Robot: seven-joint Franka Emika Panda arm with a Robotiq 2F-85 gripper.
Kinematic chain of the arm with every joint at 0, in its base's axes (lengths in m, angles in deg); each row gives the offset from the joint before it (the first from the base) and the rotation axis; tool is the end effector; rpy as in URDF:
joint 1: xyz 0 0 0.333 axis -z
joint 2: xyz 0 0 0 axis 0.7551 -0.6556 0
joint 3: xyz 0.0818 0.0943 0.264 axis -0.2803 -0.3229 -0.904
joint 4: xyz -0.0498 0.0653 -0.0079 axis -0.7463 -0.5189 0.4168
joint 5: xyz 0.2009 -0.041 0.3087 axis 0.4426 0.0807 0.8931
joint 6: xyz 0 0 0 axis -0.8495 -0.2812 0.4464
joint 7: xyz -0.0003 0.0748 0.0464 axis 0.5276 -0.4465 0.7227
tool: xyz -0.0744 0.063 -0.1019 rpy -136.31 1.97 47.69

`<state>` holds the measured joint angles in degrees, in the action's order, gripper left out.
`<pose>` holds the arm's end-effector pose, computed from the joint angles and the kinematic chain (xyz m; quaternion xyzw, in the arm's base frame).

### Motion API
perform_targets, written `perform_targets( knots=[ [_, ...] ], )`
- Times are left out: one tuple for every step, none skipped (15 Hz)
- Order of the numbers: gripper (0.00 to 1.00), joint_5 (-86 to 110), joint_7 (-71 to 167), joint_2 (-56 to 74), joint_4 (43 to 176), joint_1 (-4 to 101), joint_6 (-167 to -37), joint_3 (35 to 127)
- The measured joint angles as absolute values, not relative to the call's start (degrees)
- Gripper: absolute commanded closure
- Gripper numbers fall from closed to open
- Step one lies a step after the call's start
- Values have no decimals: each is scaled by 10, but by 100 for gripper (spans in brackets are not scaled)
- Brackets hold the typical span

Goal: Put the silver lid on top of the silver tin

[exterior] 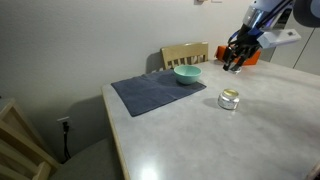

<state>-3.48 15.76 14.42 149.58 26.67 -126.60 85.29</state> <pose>0.5192 0.1406 0.2491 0.9859 -0.0511 0.1577 0.0243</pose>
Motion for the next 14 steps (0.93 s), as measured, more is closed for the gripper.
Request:
perform_targets(
  knots=[
    [56, -34, 157, 157, 1496, 277, -1256, 848],
    [56, -25, 158, 168, 1496, 288, -1244, 840],
    [56, -3, 165, 176, 1496, 301, -1226, 827],
    [31, 43, 193, 182, 1496, 315, -1199, 809],
    [31, 93, 233, 186, 1494, 329, -1166, 791],
    [31, 122, 260, 189, 1490, 339, -1143, 780],
    [31, 132, 269, 191, 1487, 345, -1132, 775],
    [31, 133, 271, 191, 1486, 348, -1130, 774],
    [56, 133, 271, 191, 1486, 349, -1130, 773],
    [56, 133, 271, 191, 1486, 350, -1129, 773],
    [56, 133, 270, 191, 1486, 351, -1130, 772],
    [56, 133, 270, 190, 1486, 353, -1132, 769],
    [56, 133, 270, 188, 1486, 356, -1136, 768],
    [56, 133, 270, 185, 1486, 358, -1140, 766]
  ],
)
